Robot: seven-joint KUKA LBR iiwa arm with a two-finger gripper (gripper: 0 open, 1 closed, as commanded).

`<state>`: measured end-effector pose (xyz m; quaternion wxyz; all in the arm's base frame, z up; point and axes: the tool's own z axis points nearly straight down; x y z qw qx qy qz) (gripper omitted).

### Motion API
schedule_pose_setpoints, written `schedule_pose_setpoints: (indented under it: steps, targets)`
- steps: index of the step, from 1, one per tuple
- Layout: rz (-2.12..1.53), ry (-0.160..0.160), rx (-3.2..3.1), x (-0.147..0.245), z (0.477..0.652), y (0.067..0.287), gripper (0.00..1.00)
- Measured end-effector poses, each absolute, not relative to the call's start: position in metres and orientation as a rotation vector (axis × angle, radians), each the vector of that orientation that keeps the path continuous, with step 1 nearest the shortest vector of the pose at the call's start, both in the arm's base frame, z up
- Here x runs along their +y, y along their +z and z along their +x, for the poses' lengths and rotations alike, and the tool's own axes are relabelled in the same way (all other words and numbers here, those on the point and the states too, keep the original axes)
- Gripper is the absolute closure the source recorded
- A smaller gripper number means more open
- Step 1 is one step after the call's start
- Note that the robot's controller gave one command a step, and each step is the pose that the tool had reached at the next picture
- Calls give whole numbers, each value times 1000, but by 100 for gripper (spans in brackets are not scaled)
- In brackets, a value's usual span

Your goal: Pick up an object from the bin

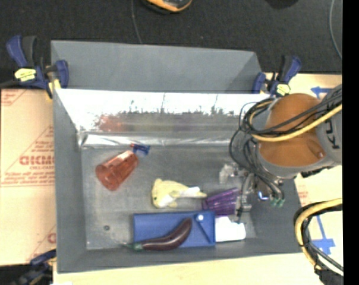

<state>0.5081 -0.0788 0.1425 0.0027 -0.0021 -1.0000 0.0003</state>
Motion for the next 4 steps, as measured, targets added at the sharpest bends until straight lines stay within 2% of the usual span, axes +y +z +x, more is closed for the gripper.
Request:
schedule_pose_setpoints:
  steps: [1, 2, 4]
  targets:
    - [-1, 3, -3144, -79, 510, 146, 0]
    - [63, 5, -3144, -109, 527, 69, 0]
    - [122, 5, -3152, -108, 531, 72, 0]
